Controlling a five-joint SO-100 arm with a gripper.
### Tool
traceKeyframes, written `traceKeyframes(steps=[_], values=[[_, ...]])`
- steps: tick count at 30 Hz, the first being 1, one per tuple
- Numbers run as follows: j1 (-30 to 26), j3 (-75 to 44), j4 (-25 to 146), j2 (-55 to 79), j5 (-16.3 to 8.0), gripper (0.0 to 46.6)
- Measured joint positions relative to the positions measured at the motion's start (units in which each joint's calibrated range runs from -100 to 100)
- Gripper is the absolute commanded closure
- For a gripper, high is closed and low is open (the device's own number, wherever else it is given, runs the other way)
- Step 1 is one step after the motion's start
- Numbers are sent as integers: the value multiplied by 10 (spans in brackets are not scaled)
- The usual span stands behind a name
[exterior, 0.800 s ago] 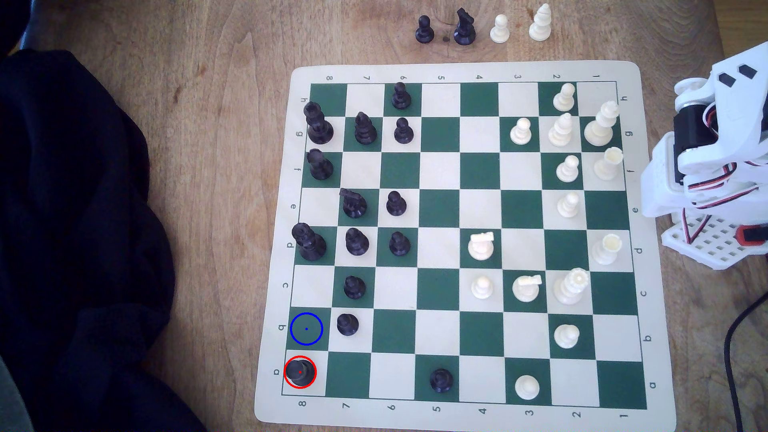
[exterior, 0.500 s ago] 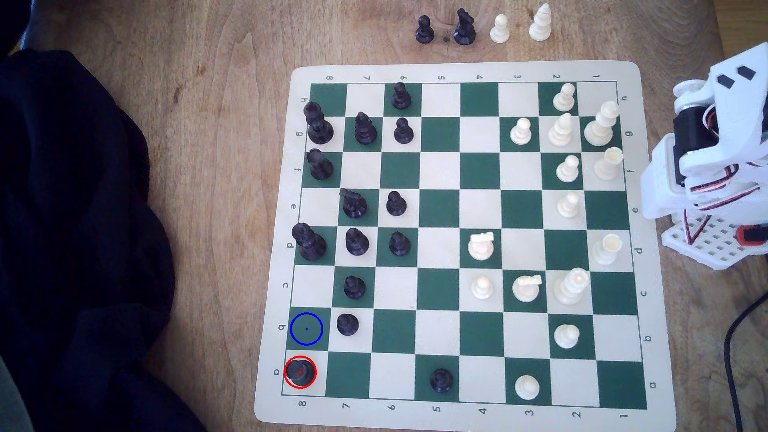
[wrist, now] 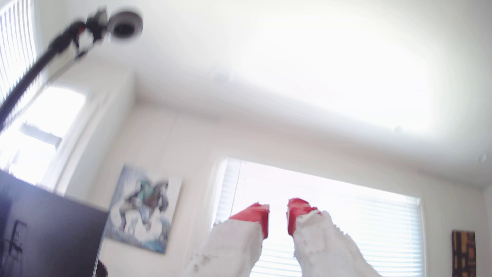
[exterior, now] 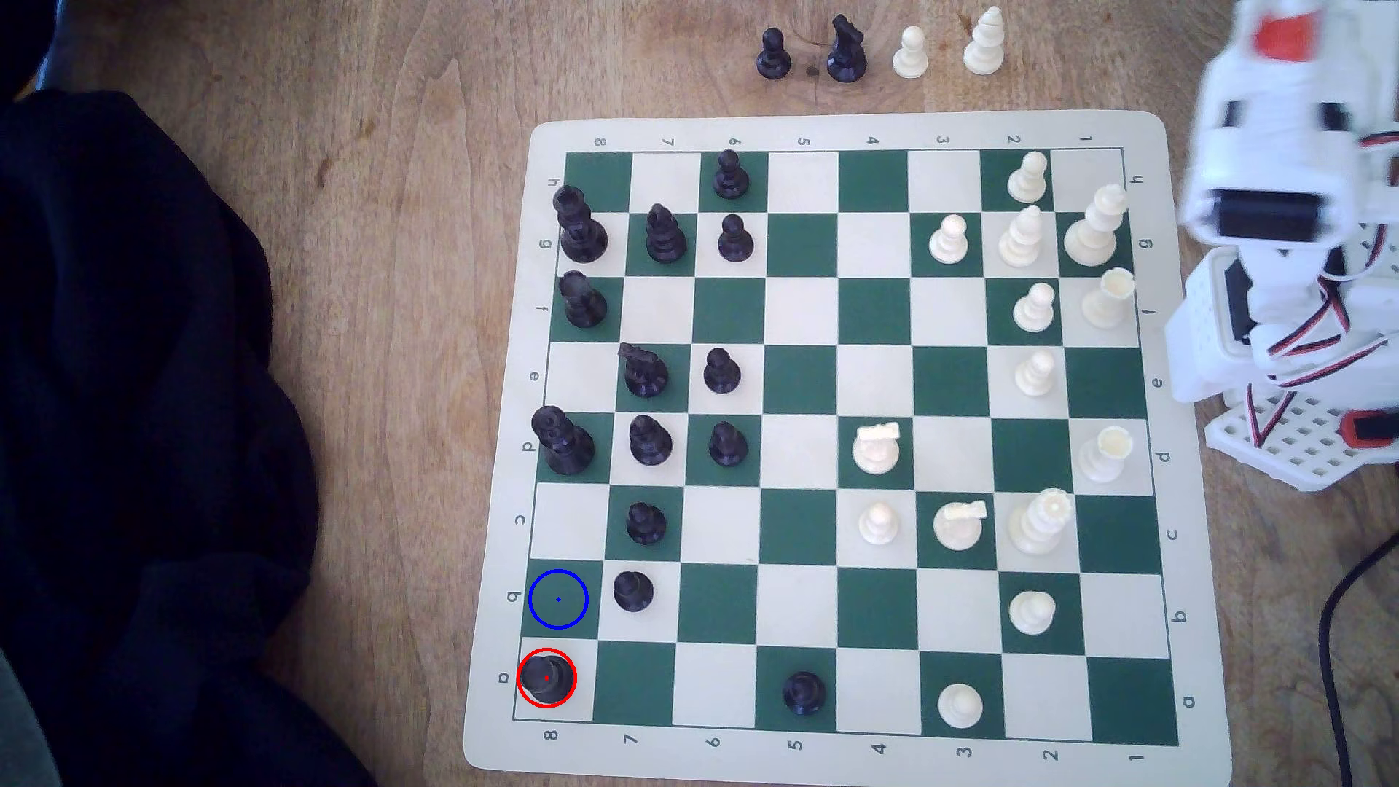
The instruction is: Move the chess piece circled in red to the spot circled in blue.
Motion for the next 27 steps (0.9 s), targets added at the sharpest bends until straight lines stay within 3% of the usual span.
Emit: traceKeyframes(steps=[6, 7, 12, 17, 20, 27], values=[[2, -71, 249, 49, 0, 428], [4, -89, 281, 68, 0, 462], [-12, -186, 430, 161, -59, 442], [-74, -290, 565, 288, -29, 399], [-94, -331, 606, 347, -29, 373], [-139, -493, 691, 566, -41, 362]])
